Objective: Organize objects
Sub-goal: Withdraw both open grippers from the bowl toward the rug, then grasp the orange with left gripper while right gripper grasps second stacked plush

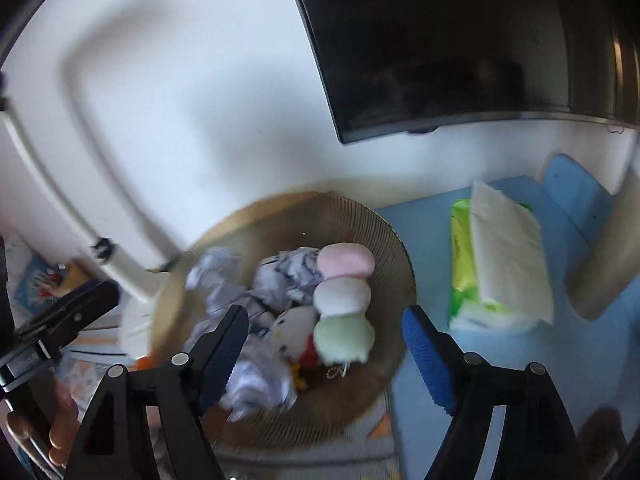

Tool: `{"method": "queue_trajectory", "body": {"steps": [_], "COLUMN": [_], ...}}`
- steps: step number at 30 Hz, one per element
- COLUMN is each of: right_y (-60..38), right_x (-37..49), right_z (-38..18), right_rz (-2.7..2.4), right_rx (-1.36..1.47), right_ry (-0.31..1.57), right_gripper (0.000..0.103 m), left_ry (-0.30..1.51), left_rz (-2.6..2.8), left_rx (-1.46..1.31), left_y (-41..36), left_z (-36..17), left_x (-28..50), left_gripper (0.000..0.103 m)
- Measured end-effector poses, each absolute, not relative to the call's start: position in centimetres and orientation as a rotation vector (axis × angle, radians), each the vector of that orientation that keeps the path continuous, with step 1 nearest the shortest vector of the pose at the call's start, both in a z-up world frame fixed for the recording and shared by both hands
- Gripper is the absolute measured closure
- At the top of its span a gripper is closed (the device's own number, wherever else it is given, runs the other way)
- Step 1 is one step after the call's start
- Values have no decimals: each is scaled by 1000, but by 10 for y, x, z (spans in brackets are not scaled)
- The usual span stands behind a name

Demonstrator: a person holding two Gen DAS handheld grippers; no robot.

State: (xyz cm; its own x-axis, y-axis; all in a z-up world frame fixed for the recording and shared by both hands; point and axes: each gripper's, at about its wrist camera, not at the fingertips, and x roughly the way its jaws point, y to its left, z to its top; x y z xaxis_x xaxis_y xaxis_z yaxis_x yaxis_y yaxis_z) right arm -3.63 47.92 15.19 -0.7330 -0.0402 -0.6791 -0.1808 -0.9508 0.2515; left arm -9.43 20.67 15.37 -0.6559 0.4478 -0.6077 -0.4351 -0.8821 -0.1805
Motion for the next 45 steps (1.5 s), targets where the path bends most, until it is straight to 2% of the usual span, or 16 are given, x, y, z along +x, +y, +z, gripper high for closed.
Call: {"method": "queue_trajectory", "body": {"steps": [2,5,9,12,15,19,22,31,35,37,39,43,45], "right_y": [467,438,395,367,348,343,342,346,340,319,288,236,219], "right_x": [-12,25,61,71,82,81,80,78,58,42,17,-27,-43], "right_z": [164,177,179,153,113,66,56,52,70,99,119,116,100], "right_rz": [2856,2939,3025,3040,3014,2979,2976,2977,3096,3175,3194,3178,3116], "right_rx": [-1104,-1119,-1130,-1171,-1142,-1132,-1095,-1100,-1331,-1339,-1408,-1441,-1460], "right_ry": [434,399,346,324,252,206,166,186,333,215,-39,-454,-649], "right_gripper": [24,23,21,15,14,14,14,14,14,14,14,16,32], "left_ry": [-39,-66,-201,-288,-288,-286,-229,-170,-176,-209,-272,-290,-232], "left_rz": [2532,2628,2736,2804,2875,2862,2895,2904,2780,2720,2653,2573,2489], "left_rx": [-842,-776,-762,-824,-939,-1093,-1094,-1060,-1150,-1167,-1159,-1190,-1229], "left_y": [175,129,65,19,-8,-16,-10,-5,-4,-4,-7,-5,7], "left_z": [166,175,174,148,104,46,31,32,31,38,44,43,33], "left_x": [-57,-10,28,39,39,29,29,35,19,3,-14,-53,-69], "left_gripper": [11,0,1,1,1,1,1,1,1,2,2,3,4]}}
